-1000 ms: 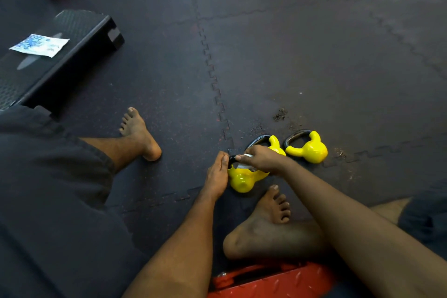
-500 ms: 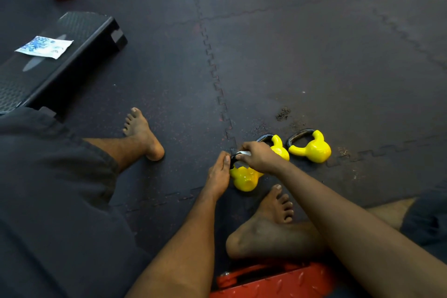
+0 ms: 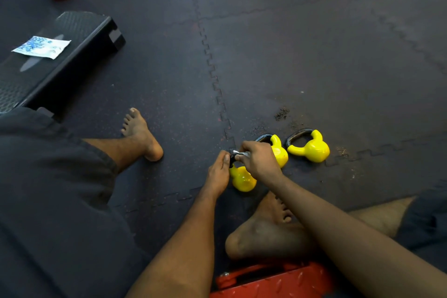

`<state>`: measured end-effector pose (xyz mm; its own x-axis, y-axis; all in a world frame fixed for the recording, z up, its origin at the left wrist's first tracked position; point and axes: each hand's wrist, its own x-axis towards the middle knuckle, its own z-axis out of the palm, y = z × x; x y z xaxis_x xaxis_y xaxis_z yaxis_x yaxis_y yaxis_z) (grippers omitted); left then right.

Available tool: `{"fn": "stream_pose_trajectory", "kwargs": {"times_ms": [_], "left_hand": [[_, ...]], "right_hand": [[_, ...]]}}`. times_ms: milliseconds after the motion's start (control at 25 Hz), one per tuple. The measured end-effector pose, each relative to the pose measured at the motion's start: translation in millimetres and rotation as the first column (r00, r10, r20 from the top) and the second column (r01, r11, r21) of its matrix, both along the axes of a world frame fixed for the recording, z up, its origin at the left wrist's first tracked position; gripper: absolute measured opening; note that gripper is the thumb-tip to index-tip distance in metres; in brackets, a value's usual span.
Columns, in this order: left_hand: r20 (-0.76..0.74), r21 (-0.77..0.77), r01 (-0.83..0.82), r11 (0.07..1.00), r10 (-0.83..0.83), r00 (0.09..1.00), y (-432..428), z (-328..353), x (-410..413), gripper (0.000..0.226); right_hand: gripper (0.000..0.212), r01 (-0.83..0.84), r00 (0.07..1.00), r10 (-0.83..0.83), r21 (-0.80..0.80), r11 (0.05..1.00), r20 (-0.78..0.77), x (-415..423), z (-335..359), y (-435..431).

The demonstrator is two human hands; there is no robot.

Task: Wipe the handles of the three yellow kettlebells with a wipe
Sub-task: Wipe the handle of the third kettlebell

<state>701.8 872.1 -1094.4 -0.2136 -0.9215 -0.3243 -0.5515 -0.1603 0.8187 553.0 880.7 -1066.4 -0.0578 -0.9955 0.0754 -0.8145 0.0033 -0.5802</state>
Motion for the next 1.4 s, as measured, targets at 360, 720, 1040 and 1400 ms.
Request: {"fn": "stream_pose_trajectory", "kwargs": {"times_ms": [360,720,1040,1400], "left_hand": [[-0.002,-0.011,-0.006,1.0,0.006,1.0,0,1,-7,0.032],[0.0,0.006,-0.023,1.0,0.023,1.0,-2,-2,2,0.031],[-0.046,0.016,-0.004,1.0,0.005,0.999,0,3,-7,0.029],[-0.004,-0.022,-0.054,0.998,0.053,0.999,0,1,3,0.026]], "right_hand": [[0.062,0.152,0.987,-0.131,0.284,0.947,-0.093,-27,1,-5],[0.031,0.188,0.981,-0.187,-0.013,0.982,0.058,9,-5,3],[0.013,0.18,0.984,-0.174,-0.312,0.933,0.048,7,-25,21],[0.034,0.181,0.983,-0.175,-0.283,0.942,0.047,8,-36,16]]}}
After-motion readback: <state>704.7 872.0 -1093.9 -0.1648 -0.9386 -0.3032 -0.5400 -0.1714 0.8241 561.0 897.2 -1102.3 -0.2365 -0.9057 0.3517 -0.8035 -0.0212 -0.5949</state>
